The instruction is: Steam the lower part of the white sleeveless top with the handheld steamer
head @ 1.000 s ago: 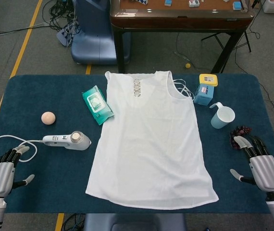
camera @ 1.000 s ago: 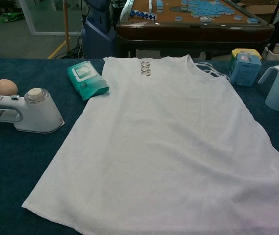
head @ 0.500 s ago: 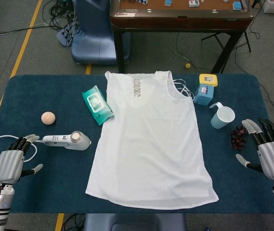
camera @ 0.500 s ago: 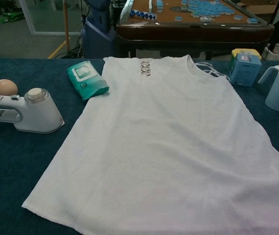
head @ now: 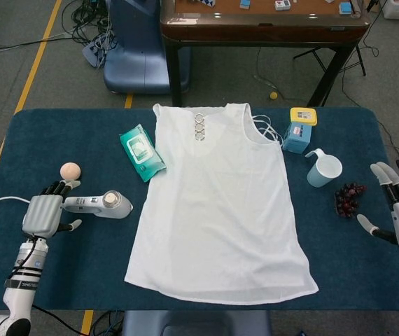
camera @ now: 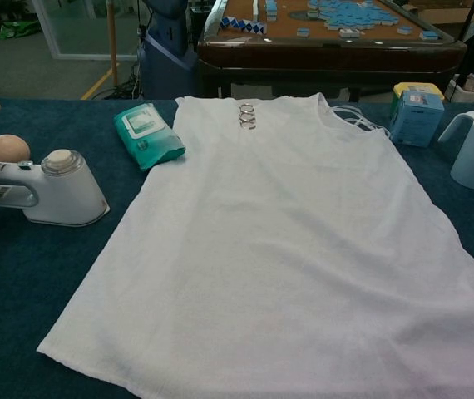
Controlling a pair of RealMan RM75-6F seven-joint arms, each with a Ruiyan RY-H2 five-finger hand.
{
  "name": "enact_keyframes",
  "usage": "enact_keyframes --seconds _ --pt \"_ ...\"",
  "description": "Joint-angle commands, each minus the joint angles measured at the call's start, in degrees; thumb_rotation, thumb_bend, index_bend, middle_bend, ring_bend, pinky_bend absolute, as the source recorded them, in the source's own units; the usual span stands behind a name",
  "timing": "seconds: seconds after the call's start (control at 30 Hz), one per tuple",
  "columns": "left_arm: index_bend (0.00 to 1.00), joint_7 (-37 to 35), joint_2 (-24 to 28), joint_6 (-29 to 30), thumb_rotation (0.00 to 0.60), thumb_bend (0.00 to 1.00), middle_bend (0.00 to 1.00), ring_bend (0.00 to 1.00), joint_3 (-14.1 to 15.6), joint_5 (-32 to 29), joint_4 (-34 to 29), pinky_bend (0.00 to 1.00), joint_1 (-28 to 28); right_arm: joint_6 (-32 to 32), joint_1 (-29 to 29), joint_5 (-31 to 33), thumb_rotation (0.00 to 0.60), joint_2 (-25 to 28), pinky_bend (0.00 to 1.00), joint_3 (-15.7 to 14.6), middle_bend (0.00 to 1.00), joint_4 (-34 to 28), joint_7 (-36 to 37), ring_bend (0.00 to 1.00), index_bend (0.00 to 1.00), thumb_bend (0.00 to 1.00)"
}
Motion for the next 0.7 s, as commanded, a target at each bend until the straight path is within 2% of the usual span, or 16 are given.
enact_keyframes --seconds 0.03,0.23,0.7 --pt "0.21 1.6 -2.35 -0.97 0.6 0.05 0.2 0.18 -0.68 -2.14 2.64 0.26 -1.67 -0.05 -0.2 0.13 0.6 -0.02 0.0 -0.22 0.14 0.35 0.41 0.02 0.0 0.19" --pt "0.21 2.61 -5.94 -1.41 0.6 0.05 0.22 0.2 -1.14 -4.36 6.84 0.26 -3.54 -0.23 -0.57 0.26 0.6 -0.06 0.0 -0.7 0.14 1.07 1.53 0.02 0.0 0.19" --pt "0.31 4.06 -11.86 -2.67 0.6 0.05 0.29 0.26 -0.32 -5.97 16.41 0.26 -6.58 0.1 -1.5 0.28 0.6 -0.07 0.0 -1.43 0.14 1.99 2.85 0.02 0.0 0.19"
